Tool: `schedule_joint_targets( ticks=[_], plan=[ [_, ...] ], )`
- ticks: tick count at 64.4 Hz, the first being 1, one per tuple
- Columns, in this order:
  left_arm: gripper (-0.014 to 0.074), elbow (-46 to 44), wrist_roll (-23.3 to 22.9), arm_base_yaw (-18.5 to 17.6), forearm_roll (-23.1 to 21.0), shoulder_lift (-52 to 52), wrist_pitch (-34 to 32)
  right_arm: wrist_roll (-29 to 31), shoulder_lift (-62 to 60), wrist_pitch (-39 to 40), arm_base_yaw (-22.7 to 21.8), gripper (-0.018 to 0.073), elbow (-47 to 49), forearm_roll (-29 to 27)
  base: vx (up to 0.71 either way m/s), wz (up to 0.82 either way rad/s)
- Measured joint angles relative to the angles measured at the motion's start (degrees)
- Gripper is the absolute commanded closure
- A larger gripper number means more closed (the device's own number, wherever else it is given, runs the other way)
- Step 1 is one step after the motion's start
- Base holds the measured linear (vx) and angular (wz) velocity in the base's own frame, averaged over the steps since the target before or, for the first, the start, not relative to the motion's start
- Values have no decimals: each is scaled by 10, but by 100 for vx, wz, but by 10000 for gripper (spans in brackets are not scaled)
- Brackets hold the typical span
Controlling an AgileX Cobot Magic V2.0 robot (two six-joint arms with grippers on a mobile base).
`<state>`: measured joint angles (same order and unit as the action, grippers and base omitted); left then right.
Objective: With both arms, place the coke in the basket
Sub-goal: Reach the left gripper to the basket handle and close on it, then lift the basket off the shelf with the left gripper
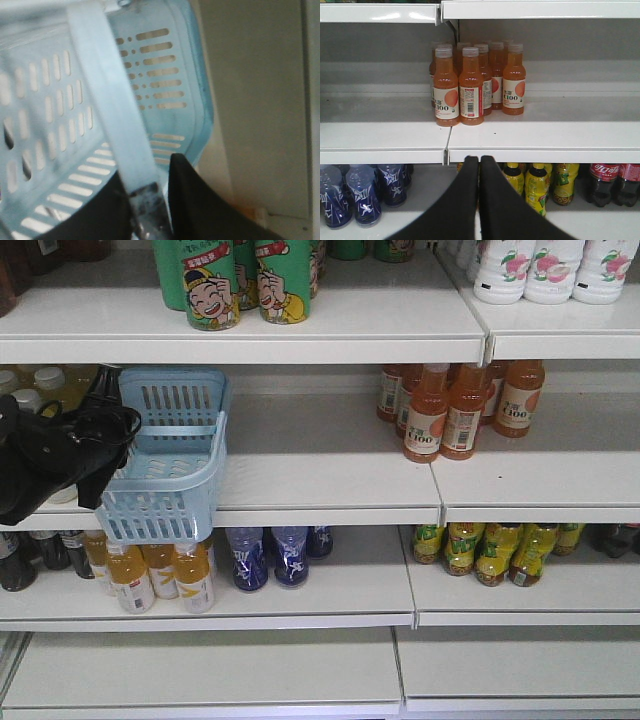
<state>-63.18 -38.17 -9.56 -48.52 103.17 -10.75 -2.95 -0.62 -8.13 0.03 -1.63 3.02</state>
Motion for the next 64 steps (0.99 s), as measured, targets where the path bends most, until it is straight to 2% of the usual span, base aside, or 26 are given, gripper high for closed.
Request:
schedule_joint_targets(
  ticks=[19,26,36,51,60,64],
  plan=[
    [604,0,2,9,3,-12,115,0,0,0,0,568,0,0,0,0],
    [604,0,23,10,21,-27,145,0,0,0,0,568,0,0,0,0],
    [604,0,100,10,39,-66,203,0,0,0,0,568,0,0,0,0],
    [604,0,204,10,43,-129,304,0,0,0,0,568,0,0,0,0],
    [604,0,254,10,44,-155,386,0,0,0,0,568,0,0,0,0],
    [604,0,289,10,37,-161,424,0,0,0,0,568,0,0,0,0]
  ],
)
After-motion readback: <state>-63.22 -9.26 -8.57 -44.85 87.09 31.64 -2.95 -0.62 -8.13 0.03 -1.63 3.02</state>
